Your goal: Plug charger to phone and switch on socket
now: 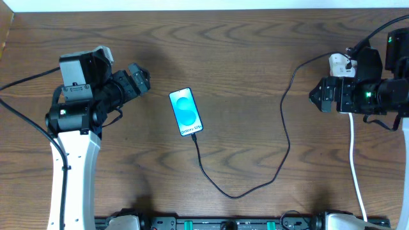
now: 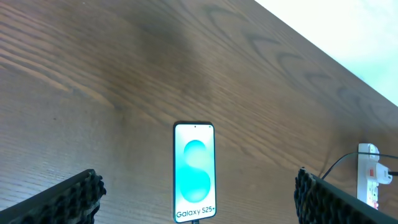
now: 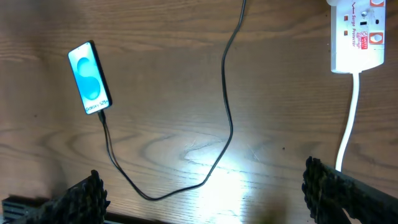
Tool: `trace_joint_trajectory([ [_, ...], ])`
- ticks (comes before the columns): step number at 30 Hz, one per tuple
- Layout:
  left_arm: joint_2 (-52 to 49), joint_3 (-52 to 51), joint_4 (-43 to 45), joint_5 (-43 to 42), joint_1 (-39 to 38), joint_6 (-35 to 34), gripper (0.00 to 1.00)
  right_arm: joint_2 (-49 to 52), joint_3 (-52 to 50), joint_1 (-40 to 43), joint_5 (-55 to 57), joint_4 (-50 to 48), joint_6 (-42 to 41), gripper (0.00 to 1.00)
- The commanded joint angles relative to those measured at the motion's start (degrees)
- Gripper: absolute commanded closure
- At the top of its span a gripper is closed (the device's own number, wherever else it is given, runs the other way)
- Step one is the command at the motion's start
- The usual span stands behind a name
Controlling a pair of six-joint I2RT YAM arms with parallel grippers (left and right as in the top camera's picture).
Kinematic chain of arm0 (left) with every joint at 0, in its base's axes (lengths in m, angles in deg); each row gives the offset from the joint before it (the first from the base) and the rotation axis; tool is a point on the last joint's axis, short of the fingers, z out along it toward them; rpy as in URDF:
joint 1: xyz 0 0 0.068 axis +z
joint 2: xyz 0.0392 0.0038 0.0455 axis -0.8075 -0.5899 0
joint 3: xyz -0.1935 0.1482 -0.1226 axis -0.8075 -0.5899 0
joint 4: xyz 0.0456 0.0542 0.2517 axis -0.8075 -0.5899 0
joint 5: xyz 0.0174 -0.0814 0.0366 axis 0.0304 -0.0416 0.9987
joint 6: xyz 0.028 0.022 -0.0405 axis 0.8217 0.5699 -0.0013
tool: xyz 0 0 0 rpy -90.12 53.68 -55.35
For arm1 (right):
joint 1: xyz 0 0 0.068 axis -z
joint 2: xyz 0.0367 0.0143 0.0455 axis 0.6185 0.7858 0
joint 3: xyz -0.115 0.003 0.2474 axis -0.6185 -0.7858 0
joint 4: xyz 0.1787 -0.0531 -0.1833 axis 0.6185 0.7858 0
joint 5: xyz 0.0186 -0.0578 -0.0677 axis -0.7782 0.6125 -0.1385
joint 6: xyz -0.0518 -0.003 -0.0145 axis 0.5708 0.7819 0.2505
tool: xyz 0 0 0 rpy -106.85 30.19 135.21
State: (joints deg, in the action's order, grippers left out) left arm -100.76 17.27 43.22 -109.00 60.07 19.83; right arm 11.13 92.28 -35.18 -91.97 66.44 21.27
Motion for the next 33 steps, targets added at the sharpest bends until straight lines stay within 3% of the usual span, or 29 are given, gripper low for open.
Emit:
trace_joint_trajectory([
  [1,0.09,-0.07,-0.04,0.57,-0.17,0.33,0.01,-0.15,0.0,-0.35,0.48,0.13,1.05,0.01],
  [23,0.09,-0.07,-0.04,0.57,-0.17,0.33,0.01,-0.15,0.0,-0.35,0.72,-0.2,1.09,0.01],
  [33,0.09,-0.07,-0.04,0.57,-0.17,0.33,0.01,-0.68,-1.16,-1.49,1.51,-13.09,5.4,0.01],
])
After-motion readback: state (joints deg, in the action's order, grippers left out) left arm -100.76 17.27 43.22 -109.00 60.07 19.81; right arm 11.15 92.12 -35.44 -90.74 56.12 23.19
